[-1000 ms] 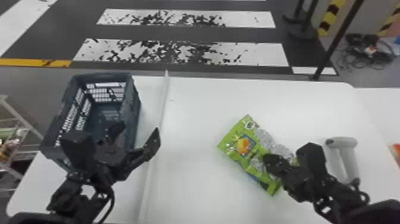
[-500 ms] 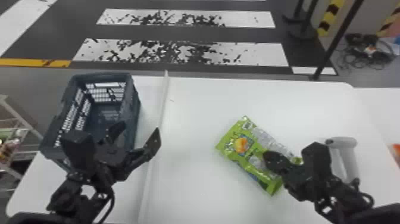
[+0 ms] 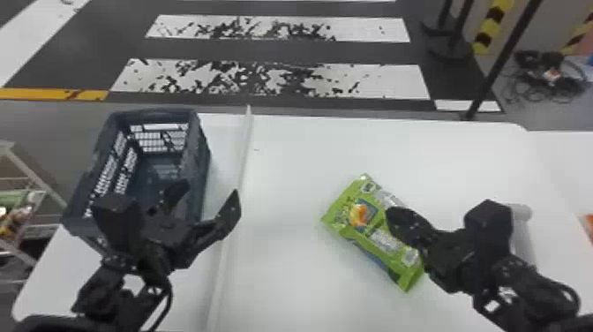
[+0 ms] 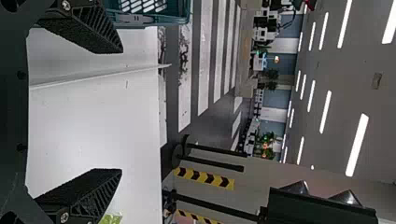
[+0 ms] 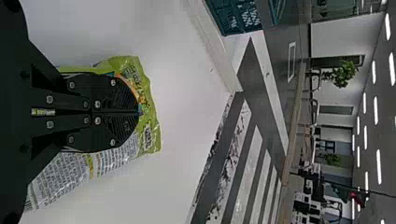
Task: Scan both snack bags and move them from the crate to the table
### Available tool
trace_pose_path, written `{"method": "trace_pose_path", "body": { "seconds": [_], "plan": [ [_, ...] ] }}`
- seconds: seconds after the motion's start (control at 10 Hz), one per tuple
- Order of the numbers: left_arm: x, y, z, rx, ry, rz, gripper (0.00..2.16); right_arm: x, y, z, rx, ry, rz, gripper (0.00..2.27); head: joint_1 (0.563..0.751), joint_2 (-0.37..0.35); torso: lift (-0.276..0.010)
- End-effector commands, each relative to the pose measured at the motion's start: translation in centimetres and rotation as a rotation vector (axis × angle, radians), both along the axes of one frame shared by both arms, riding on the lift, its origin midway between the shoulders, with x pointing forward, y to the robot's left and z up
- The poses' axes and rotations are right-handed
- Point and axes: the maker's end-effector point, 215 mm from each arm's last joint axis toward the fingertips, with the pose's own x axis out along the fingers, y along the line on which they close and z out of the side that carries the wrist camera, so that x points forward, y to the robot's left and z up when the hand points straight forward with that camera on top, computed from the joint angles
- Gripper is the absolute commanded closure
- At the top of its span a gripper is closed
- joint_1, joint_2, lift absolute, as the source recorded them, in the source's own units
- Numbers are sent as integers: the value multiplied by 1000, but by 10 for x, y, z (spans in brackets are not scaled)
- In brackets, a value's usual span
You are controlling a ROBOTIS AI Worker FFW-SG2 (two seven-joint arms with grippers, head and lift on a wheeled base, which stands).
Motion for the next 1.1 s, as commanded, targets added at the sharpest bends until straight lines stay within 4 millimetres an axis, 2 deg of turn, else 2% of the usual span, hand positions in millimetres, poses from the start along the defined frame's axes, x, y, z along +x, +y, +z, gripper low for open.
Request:
{"method": "trace_pose_path", "body": {
  "seconds": [0.0,0.3,0.5,0.7,1.0],
  "plan": [
    [0,1,0,1,1,1,87,-8,22,-4,0,5,43,2253,695,52,-88],
    [0,1,0,1,1,1,87,-21,71,-18,-22,15,146,2253,695,112,-88],
    [0,1,0,4,1,0,87,-23,99,-35,-53,29,209,2253,695,163,-88],
    [0,1,0,4,-1,-2,87,-13,112,-50,-86,51,227,2253,695,193,-88],
    [0,1,0,4,-1,-2,87,8,114,-74,-178,83,218,2253,695,209,-88]
  ]
}}
